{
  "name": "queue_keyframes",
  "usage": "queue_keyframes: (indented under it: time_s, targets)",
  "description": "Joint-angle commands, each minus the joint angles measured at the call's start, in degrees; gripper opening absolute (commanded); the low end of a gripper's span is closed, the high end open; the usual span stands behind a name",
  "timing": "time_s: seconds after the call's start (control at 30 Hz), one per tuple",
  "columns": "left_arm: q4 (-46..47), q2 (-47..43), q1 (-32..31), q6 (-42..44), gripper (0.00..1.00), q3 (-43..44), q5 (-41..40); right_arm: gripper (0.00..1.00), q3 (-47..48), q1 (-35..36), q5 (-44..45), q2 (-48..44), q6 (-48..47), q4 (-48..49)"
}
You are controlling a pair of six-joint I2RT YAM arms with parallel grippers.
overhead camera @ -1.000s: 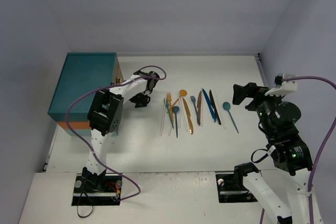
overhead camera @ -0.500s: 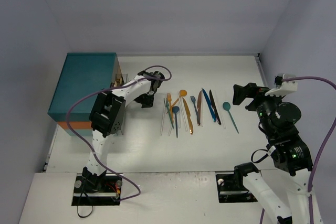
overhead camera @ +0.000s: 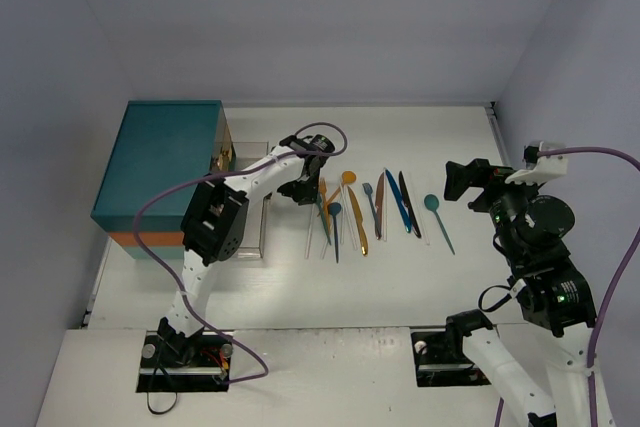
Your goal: Sort the eating utensils into containers
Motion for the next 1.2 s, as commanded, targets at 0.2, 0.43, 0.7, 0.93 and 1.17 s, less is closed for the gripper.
queue_keyframes:
  time_s: [0.2, 0.43, 0.7, 0.93, 1.17]
  targets:
    - [2.3, 1.7, -5.1, -7.2, 0.82, 4.9, 9.6, 1.00, 0.4, 0.4, 0.9, 0.1, -0.5, 3.3]
    - [2.3, 1.9, -6.0, -8.0, 0.82, 6.2, 10.8, 1.00, 0.3, 0.4, 0.8, -0.2, -0.5, 3.3]
    - [2.3, 2.4, -6.2, -8.5, 0.82, 7.5, 12.4, 1.00, 0.4, 0.4, 0.6, -0.4, -0.5, 3.2]
    - [2.1, 3.6, -6.2, -8.6, 0.82, 10.7, 12.7, 1.00, 0.4, 0.4, 0.5, -0.4, -0.5, 3.2]
    - [2.0, 4.2, -6.0, -8.8, 0.82, 12.5, 13.3, 1.00, 0.7, 0.4, 0.5, -0.5, -0.8, 3.1]
